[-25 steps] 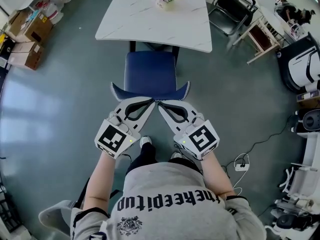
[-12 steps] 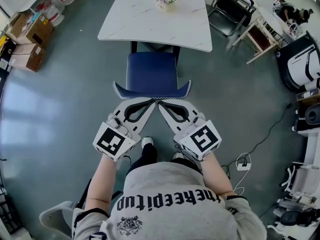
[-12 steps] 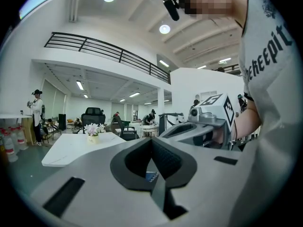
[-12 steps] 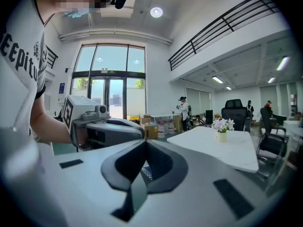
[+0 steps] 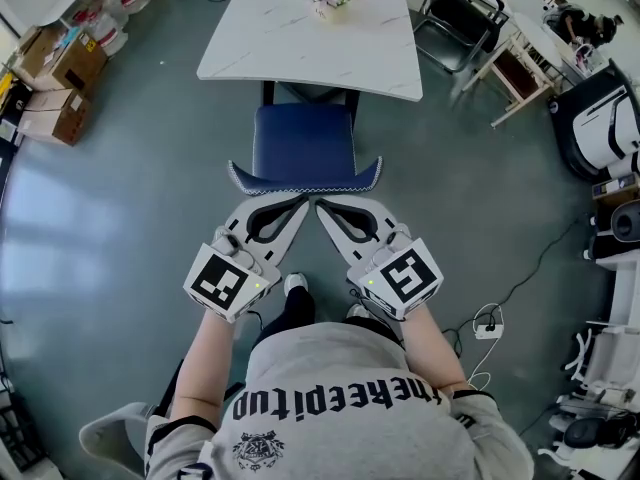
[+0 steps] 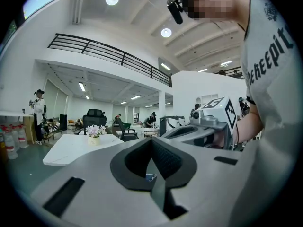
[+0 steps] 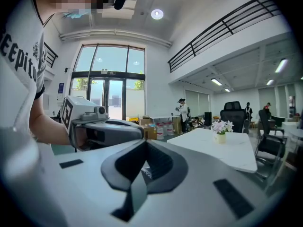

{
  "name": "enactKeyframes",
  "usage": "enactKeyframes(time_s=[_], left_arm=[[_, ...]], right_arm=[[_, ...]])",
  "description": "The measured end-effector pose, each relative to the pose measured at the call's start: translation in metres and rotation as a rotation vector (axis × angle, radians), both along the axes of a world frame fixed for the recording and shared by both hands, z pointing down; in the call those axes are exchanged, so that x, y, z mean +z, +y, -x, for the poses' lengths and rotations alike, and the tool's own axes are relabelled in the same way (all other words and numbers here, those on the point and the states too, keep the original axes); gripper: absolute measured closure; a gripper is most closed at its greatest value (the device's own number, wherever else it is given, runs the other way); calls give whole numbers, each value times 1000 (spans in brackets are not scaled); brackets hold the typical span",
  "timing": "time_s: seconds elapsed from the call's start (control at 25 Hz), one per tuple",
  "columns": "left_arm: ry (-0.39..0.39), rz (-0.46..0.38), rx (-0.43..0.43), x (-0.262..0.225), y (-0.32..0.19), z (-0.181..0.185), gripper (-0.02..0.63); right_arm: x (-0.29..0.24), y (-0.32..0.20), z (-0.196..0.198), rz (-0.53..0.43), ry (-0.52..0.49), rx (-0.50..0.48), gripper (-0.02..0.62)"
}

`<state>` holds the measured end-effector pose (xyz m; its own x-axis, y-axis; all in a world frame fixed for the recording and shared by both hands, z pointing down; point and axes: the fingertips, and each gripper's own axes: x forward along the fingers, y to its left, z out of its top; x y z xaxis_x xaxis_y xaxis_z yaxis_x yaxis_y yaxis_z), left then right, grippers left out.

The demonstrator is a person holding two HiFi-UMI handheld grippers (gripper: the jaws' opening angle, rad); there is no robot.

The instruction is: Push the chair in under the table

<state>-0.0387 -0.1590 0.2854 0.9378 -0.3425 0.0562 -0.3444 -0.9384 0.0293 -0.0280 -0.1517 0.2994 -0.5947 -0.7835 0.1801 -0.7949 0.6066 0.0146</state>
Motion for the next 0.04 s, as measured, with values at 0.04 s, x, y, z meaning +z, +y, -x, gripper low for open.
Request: enactKeyframes(time_s=[0.04], left_arm=[[3, -1, 2, 0, 1, 1, 591]], right_arm=[[-1, 1, 0, -2, -1, 1, 584]])
